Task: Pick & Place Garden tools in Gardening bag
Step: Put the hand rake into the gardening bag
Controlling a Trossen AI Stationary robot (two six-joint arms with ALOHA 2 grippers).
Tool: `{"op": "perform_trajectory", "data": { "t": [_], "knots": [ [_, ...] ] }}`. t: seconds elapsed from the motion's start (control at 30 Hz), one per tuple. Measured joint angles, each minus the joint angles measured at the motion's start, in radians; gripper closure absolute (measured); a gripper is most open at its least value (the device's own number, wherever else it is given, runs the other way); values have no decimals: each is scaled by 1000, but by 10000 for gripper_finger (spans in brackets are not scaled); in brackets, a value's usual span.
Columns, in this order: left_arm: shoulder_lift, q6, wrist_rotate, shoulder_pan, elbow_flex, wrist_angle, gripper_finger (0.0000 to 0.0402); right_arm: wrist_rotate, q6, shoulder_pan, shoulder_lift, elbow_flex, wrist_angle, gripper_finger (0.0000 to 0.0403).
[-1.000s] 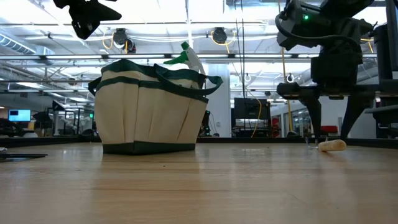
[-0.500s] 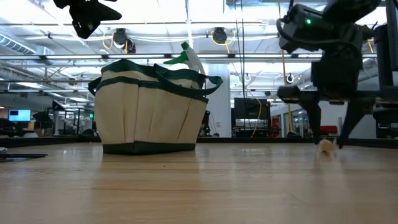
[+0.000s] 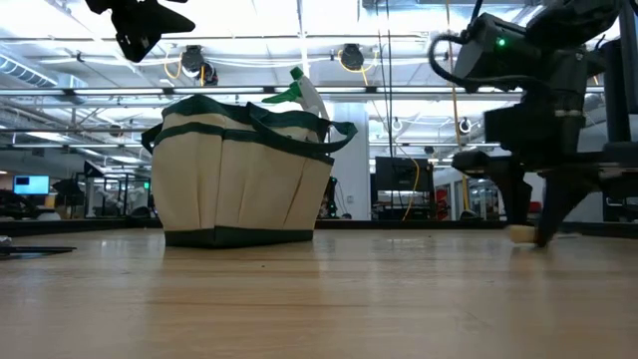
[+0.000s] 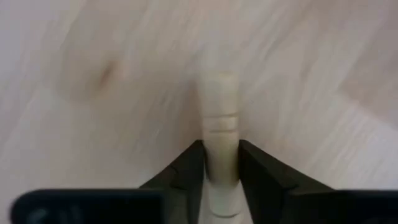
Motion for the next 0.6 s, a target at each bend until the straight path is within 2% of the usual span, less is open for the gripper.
{"op": "perform_trajectory", "data": {
  "t": [0.1, 0.33, 0.6],
  "knots": [
    [0, 0, 0, 0, 0, 0, 236, 2, 64, 0, 0, 0, 38, 343],
    [0, 0, 0, 0, 0, 0, 236, 0, 231, 0, -10, 43, 96, 343],
    [0, 0, 0, 0, 0, 9, 236, -79, 372, 0, -83, 154, 220, 343]
  ]
}}
